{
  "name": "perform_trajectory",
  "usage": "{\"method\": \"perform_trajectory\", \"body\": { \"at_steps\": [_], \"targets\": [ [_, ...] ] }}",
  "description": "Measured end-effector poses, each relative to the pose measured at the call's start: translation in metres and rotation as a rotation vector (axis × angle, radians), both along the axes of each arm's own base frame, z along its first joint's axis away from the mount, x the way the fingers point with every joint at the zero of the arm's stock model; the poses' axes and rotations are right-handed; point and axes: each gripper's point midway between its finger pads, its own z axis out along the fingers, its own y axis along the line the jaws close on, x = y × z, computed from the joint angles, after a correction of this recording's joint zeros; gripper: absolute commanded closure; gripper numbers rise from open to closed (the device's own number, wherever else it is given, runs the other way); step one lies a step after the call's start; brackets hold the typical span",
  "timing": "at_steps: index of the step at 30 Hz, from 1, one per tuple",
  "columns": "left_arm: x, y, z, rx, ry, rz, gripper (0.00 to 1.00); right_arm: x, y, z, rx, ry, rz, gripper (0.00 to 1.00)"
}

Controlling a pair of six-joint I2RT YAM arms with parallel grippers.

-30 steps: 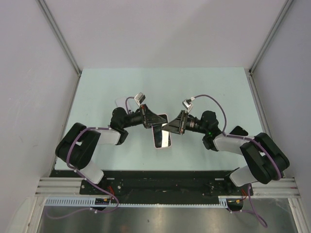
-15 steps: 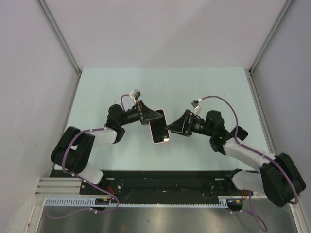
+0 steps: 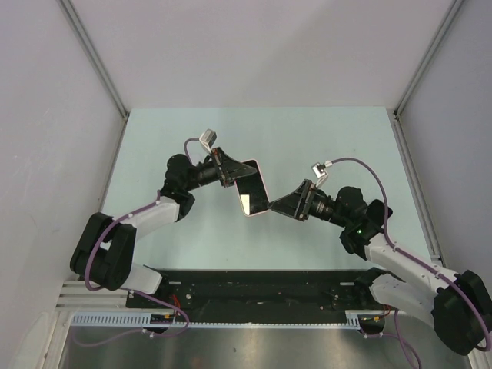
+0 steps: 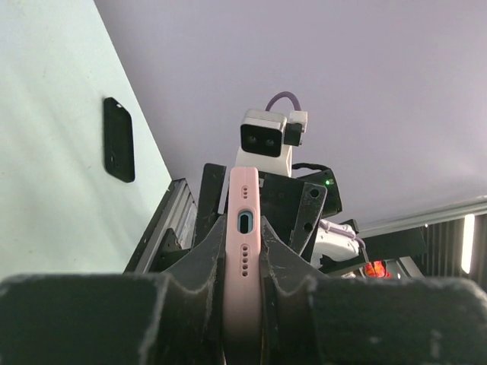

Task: Take the phone out of the phone case
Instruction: Remove the phone case from the phone.

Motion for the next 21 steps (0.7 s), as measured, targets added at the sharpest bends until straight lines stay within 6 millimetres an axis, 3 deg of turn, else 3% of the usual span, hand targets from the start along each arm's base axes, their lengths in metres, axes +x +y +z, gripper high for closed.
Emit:
{"method": "perform_trajectory", "body": {
  "at_steps": [1,7,10,13,21],
  "targets": [
    [0.001,0.0,-0.002,0.005,0.01,0.004,1.0,0.0,0.001,-0.001,0.006,0.005,0.0,0.32],
    [0.002,0.001,-0.006,0.02,0.032,0.015,1.0,0.004,0.01,0.01,0.076,0.011,0.014,0.76],
    [0.001,0.002,-0.003,0.018,0.029,0.018,1.0,0.002,0.012,0.017,0.113,0.009,0.024,0.9],
    [-0.001,0.003,0.003,0.013,0.007,0.023,1.0,0.002,0.013,0.017,0.149,0.035,0.023,1.0],
    [0.0,0.002,0.008,0.005,0.01,0.024,1.0,0.001,0.01,0.023,0.26,0.079,0.006,1.0]
  ]
}}
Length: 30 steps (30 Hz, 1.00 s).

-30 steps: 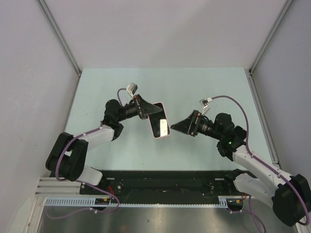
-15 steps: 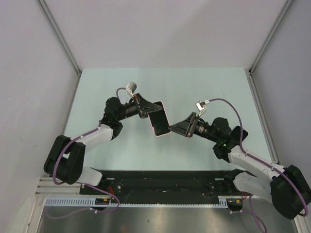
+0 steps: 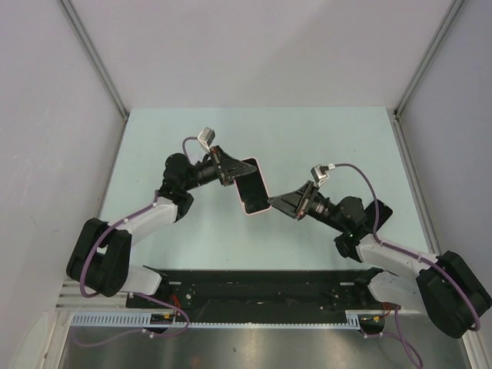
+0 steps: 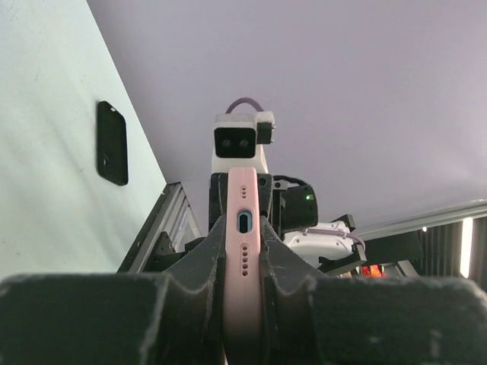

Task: Take the phone out of the phone case
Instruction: Remove the phone case from the phone.

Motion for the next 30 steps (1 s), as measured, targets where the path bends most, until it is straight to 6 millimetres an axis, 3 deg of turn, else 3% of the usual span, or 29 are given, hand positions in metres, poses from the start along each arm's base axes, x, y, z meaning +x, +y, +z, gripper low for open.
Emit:
{"method": "perform_trajectory", "body": {
  "at_steps": [11,19,30],
  "targets": [
    [0.005,0.005,0.014,-0.051,-0.005,0.043,1.0,0.01,0.004,0.0,0.233,0.173,-0.015,1.0],
    [-0.007,0.015,0.046,-0.091,-0.093,0.06,1.0,0.003,0.013,0.022,0.322,0.147,0.027,1.0],
    [-0.013,0.025,0.08,-0.134,-0.171,0.088,1.0,0.003,0.026,0.038,0.368,0.163,0.064,1.0]
  ]
}}
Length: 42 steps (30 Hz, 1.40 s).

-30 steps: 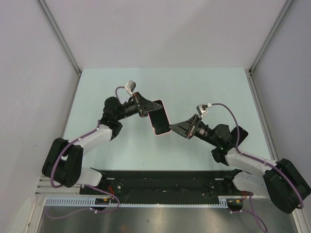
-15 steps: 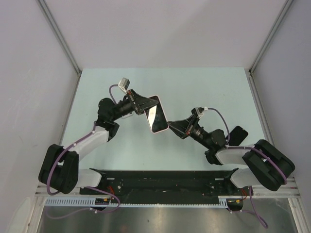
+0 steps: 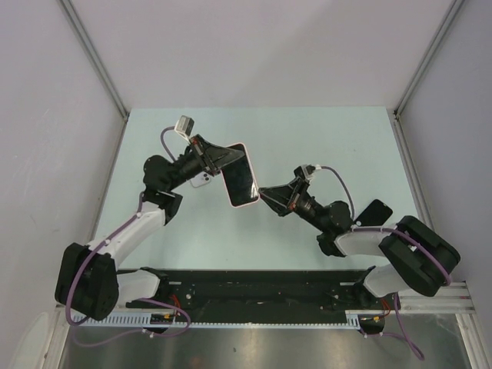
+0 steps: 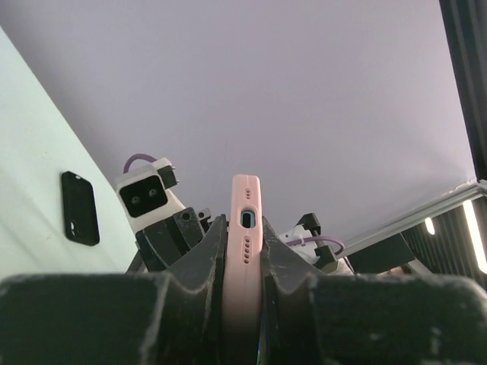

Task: Take the phone out of the phone case
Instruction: Remove the phone case from the phone.

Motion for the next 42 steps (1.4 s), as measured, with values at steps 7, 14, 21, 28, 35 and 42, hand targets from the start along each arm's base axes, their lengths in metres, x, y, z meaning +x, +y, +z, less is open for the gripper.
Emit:
{"method": "perform_trajectory", "body": {
  "at_steps": [7,14,21,28,35,42],
  "targets": [
    [-0.031,0.003,0.063,-0.117,-0.09,-0.059,1.0,0.013,0.023,-0.073,-0.186,0.17,0.018,1.0],
    [-0.07,0.019,0.115,-0.207,-0.249,-0.086,1.0,0.012,0.023,-0.105,-0.275,0.224,0.014,0.89],
    [-0.049,0.01,0.089,-0.124,-0.135,-0.055,1.0,-0.004,0.004,-0.056,-0.258,0.013,-0.035,0.27],
    [-0.023,0.002,0.048,-0.004,0.004,0.002,1.0,-0.03,-0.031,0.041,-0.249,-0.327,-0.206,0.05],
    [-0.009,-0.002,0.029,0.03,0.065,0.018,1.0,-0.029,-0.02,0.034,-0.33,-0.397,-0.207,0.03],
    [-0.001,0.002,0.026,0.04,0.071,0.049,1.0,-0.02,0.002,0.02,-0.372,-0.397,-0.152,0.09]
  ]
}}
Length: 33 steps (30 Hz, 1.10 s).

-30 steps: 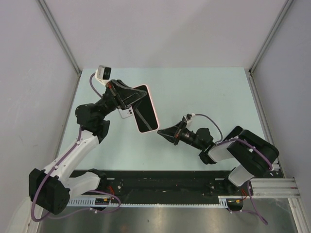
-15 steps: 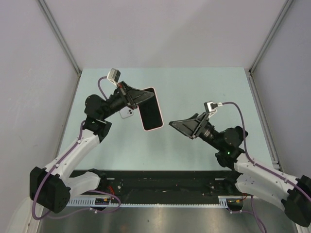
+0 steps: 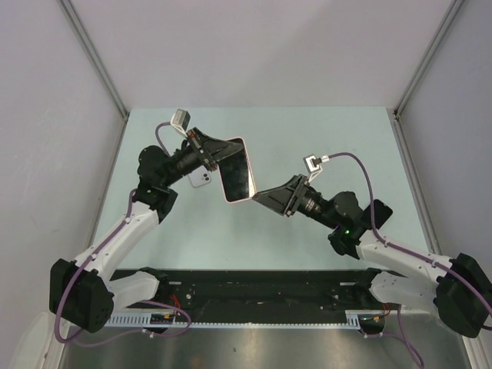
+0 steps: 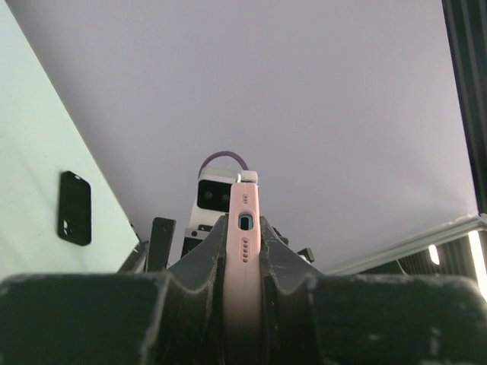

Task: Take the phone out of the phone case
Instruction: Remove the phone case from the phone.

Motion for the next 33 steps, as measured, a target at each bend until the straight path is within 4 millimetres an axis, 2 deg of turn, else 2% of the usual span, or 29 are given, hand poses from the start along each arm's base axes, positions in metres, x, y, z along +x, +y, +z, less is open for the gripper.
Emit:
{"method": "perform_trajectory", "body": {
  "at_steps": [4,7,12,15,16,18,19,24,28,31,33],
  "targets": [
    [0.001,-0.001,-0.003,0.009,0.006,0.005,1.0,0.002,0.013,0.009,0.012,-0.016,0.027,0.12],
    [0.0,-0.003,-0.005,0.015,0.015,0.001,1.0,0.001,0.016,0.013,0.022,-0.026,0.035,0.13],
    [0.001,-0.003,-0.008,0.02,0.022,0.001,1.0,0.003,0.016,0.016,0.027,-0.032,0.027,0.29],
    [0.003,-0.004,-0.011,0.026,0.025,0.002,1.0,0.004,0.017,0.021,0.033,-0.039,0.021,0.48],
    [0.004,-0.004,-0.012,0.027,0.028,0.002,1.0,0.005,0.018,0.023,0.037,-0.039,0.02,0.69],
    [0.004,-0.005,-0.013,0.03,0.033,0.002,1.0,0.008,0.02,0.028,0.045,-0.045,0.018,0.92],
    [0.004,-0.005,-0.014,0.031,0.034,0.002,1.0,0.009,0.021,0.029,0.051,-0.042,0.02,1.0],
    [0.007,-0.002,-0.012,0.051,-0.033,0.028,0.97,0.016,0.025,0.019,0.042,0.025,0.017,1.0],
    [0.007,-0.002,-0.012,0.054,-0.039,0.03,0.65,0.017,0.025,0.019,0.04,0.029,0.012,1.0],
    [0.006,-0.003,-0.011,0.043,-0.026,0.022,0.55,0.02,0.025,0.014,0.023,0.038,-0.002,1.0],
    [0.005,-0.003,-0.012,0.036,-0.016,0.023,0.53,0.022,0.025,0.011,0.014,0.045,-0.013,1.0]
  ]
}}
